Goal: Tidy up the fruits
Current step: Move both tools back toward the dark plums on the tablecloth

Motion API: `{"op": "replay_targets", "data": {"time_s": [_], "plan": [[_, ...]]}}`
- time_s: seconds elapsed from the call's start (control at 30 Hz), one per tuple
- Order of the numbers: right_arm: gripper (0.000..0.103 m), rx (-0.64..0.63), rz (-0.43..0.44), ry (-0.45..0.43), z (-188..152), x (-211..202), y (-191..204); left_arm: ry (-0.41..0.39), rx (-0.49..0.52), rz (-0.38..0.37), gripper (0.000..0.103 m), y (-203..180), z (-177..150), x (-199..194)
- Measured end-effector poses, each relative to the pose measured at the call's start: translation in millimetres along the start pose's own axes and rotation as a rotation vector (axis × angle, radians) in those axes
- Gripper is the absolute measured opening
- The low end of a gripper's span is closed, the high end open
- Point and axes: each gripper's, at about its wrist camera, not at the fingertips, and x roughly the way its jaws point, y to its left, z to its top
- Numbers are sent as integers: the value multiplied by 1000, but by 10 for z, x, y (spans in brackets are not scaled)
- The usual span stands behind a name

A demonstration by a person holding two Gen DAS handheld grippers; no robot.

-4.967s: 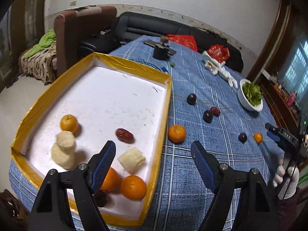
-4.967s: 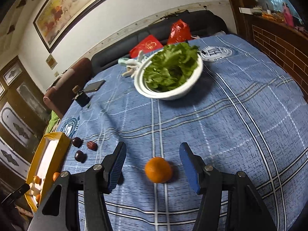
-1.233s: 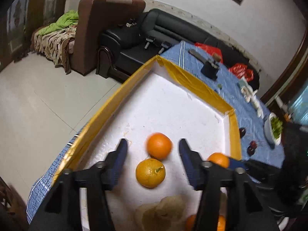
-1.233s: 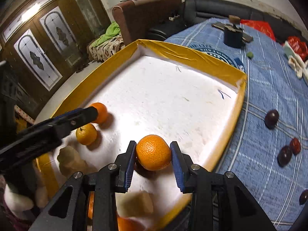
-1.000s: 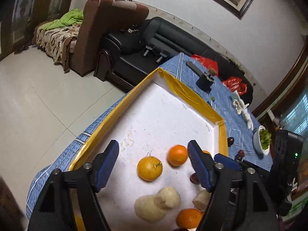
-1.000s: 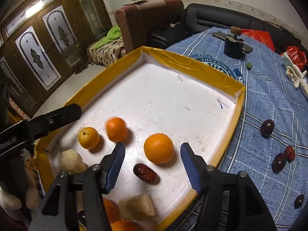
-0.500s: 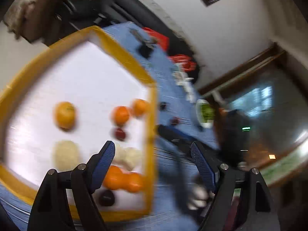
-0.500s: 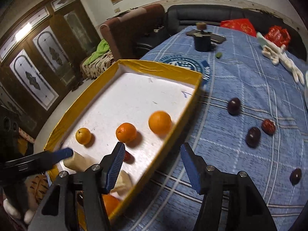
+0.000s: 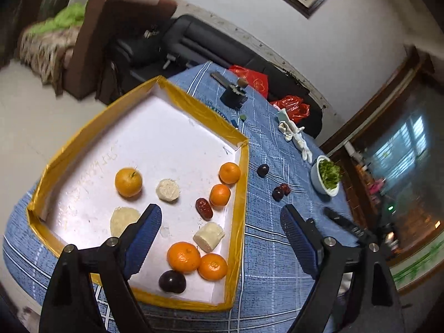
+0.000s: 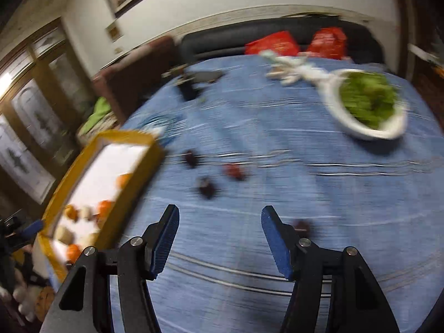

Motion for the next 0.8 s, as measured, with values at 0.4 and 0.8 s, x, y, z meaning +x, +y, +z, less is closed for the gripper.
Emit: {"op": "replay_targets", "data": {"time_s": [0.4, 0.8], "plan": [[67, 96, -42, 43, -162, -134, -774, 110, 211, 20, 87, -927, -232, 669], [39, -49, -90, 82, -168, 492, -484, 179, 277, 101, 75, -1267, -64, 1436]]}}
